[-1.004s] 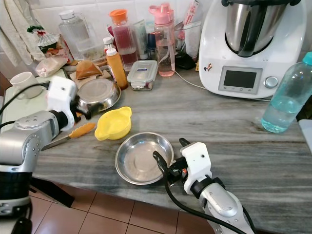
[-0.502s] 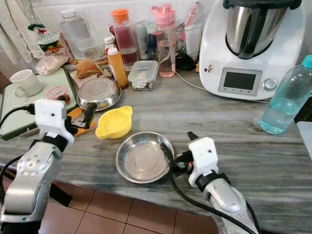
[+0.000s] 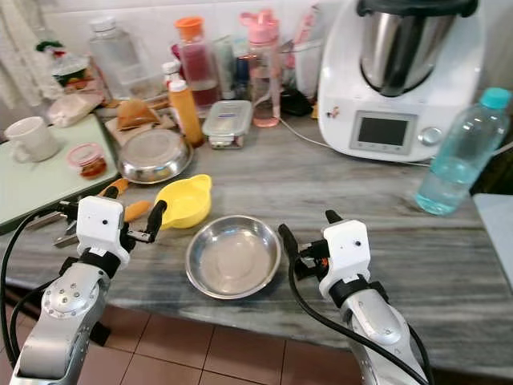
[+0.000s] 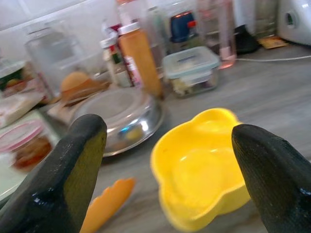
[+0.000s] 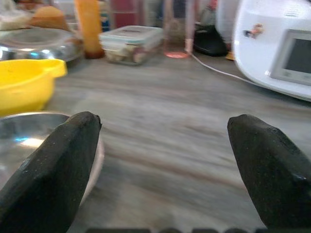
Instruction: Setting the table
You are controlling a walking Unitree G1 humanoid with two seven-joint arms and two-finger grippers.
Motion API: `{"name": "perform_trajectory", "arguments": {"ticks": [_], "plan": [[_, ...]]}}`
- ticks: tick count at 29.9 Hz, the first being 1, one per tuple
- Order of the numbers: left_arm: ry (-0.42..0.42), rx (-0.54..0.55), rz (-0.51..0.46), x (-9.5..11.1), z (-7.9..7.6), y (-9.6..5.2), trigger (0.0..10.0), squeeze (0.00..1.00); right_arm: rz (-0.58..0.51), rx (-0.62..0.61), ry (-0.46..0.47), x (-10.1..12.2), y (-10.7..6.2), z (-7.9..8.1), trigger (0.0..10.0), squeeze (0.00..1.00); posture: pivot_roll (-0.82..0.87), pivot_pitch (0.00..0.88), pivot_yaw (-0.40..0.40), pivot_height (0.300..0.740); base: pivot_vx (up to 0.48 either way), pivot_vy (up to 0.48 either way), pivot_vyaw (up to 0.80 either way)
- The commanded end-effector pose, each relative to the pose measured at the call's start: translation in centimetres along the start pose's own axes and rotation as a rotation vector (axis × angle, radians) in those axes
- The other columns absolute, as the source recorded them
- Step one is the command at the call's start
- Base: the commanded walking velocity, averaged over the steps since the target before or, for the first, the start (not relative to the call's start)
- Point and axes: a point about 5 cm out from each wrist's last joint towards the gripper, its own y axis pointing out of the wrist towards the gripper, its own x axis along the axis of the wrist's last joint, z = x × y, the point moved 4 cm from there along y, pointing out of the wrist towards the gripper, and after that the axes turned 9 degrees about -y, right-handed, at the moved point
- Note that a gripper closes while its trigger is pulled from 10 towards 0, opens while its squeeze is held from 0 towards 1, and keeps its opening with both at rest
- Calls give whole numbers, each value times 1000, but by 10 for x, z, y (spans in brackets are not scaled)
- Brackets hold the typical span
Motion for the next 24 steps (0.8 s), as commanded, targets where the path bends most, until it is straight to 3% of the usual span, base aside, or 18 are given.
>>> {"name": "perform_trajectory", "arguments": {"ticks": [1,6,13,24], "plan": [[21,25,0,-1,7,0,10000,0,-3,-14,6,0,0,-1,10000,0,-58,0,99,740,0,0,-800],[47,41,-4,-1,10,-1,10000,0,-6,-25,12,0,0,-1,10000,0,-60,0,104,740,0,0,-680],[86,65,6,-5,11,1,10000,0,-8,-34,16,0,-1,-2,10000,0,-61,0,105,740,0,0,0],[79,57,36,-12,7,1,10000,0,2,-38,12,-2,-6,-4,10000,0,-63,0,105,740,0,0,0]]}}
